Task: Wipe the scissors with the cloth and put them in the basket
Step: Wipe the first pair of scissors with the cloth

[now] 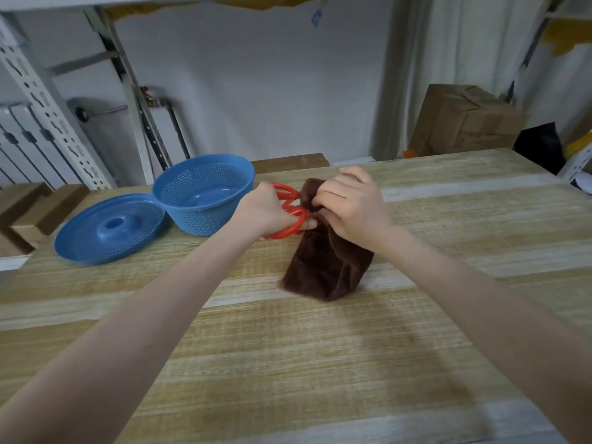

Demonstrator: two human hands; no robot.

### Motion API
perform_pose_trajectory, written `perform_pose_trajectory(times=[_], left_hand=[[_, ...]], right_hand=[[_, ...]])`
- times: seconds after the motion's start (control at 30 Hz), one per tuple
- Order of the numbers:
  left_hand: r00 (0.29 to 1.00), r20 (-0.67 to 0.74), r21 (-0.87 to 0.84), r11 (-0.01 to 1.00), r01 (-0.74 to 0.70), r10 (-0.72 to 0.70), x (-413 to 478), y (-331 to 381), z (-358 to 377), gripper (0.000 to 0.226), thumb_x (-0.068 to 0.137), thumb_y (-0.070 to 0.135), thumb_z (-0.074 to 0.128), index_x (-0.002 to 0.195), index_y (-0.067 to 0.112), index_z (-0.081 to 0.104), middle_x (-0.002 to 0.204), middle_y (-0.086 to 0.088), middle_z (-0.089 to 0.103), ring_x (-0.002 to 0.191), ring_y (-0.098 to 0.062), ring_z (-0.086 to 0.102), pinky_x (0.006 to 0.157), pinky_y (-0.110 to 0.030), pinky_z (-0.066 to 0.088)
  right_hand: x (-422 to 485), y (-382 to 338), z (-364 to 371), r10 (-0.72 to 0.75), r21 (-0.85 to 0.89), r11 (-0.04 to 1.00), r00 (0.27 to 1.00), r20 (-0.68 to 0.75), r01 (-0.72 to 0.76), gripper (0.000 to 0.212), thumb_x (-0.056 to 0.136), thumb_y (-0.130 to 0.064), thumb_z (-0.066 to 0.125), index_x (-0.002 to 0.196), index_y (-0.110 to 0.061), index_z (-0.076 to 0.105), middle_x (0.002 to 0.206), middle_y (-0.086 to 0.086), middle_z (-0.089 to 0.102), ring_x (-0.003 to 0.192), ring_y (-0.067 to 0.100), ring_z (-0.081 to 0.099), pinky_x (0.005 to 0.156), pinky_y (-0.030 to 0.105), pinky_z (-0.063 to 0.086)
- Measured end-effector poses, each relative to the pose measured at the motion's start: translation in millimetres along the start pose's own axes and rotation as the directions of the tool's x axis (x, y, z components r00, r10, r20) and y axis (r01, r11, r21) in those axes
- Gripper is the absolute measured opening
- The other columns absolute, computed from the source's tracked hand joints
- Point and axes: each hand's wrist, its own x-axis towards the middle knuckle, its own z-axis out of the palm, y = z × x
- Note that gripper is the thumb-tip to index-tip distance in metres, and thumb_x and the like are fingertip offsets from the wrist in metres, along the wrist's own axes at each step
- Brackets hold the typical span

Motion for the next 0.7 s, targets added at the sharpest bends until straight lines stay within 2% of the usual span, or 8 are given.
perform_pose_trajectory(times=[0.07,0.13,0.23,0.37,0.43,0.5,0.63,0.7], left_hand=[[0.998,-0.062,0.012,1.000,0.001,0.000,-2,-3,-2,0.103,0.036,0.073,0.079,0.118,0.016,0.054,0.110,0.011,0.063,0.104,-0.012,0.060,0.086,-0.032,0.053],[0.992,-0.126,-0.001,1.000,0.007,-0.007,-2,-8,-5,0.096,0.047,0.064,0.083,0.123,0.015,0.050,0.116,0.006,0.060,0.111,-0.017,0.057,0.086,-0.032,0.049],[0.972,-0.234,0.014,0.999,-0.034,0.036,-5,-8,-5,0.089,0.056,0.058,0.083,0.121,0.011,0.046,0.112,-0.001,0.062,0.104,-0.024,0.060,0.086,-0.039,0.051],[0.899,-0.424,0.043,0.994,-0.105,0.113,-10,-1,-1,0.073,0.069,0.051,0.076,0.119,0.010,0.042,0.086,-0.007,0.063,0.079,-0.029,0.062,0.070,-0.040,0.052],[0.864,-0.487,0.039,0.991,-0.126,0.129,-10,3,-1,0.066,0.073,0.048,0.072,0.117,0.010,0.040,0.083,-0.008,0.063,0.075,-0.031,0.062,0.065,-0.041,0.053],[0.852,-0.506,0.052,0.991,-0.125,0.134,-9,6,-2,0.061,0.077,0.043,0.071,0.116,0.009,0.038,0.081,-0.005,0.060,0.074,-0.029,0.061,0.062,-0.037,0.049],[0.860,-0.495,0.085,0.992,-0.090,0.120,-7,7,0,0.062,0.078,0.037,0.073,0.118,0.004,0.038,0.089,-0.006,0.057,0.083,-0.031,0.059,0.066,-0.034,0.039],[0.862,-0.495,0.088,0.993,-0.073,0.107,-6,6,2,0.058,0.081,0.034,0.069,0.119,0.003,0.038,0.098,-0.012,0.062,0.092,-0.035,0.061,0.067,-0.035,0.038]], right_hand=[[-5,4,-3,0.106,0.125,0.986,0.992,0.067,-0.114,0.006,0.081,-0.009,0.065,0.083,-0.009,0.071,0.086,0.001,0.069,0.081,0.021,0.062,0.088,0.035,0.042],[-6,7,-10,0.472,0.302,0.829,0.879,0.071,-0.470,0.008,0.085,-0.012,0.067,0.090,-0.008,0.071,0.089,0.000,0.067,0.083,0.015,0.060,0.083,0.035,0.048],[-1,10,-20,0.906,0.496,0.215,0.361,0.219,-0.841,0.012,0.094,-0.020,0.060,0.101,-0.017,0.069,0.096,-0.005,0.068,0.092,0.010,0.062,0.089,0.031,0.051],[8,4,-17,0.904,0.590,-0.284,-0.006,0.427,-0.756,0.018,0.099,-0.020,0.052,0.089,-0.021,0.066,0.092,-0.001,0.068,0.099,0.022,0.064,0.092,0.035,0.051],[12,-3,-11,0.798,0.600,-0.564,-0.187,0.573,-0.568,0.017,0.099,-0.020,0.053,0.107,-0.012,0.066,0.104,0.008,0.068,0.101,0.027,0.065,0.091,0.040,0.053],[17,-13,-6,0.664,0.577,-0.740,-0.238,0.709,-0.344,0.028,0.100,-0.021,0.051,0.121,-0.006,0.061,0.100,0.011,0.068,0.093,0.028,0.066,0.085,0.042,0.055],[29,-36,3,0.584,0.562,-0.810,-0.140,0.800,-0.170,0.034,0.103,-0.023,0.041,0.105,0.002,0.063,0.089,0.014,0.066,0.099,0.030,0.065,0.097,0.045,0.050],[34,-44,6,0.566,0.555,-0.822,-0.081,0.820,-0.128,0.037,0.104,-0.026,0.038,0.101,0.002,0.063,0.096,0.016,0.067,0.097,0.030,0.065,0.091,0.044,0.052]])
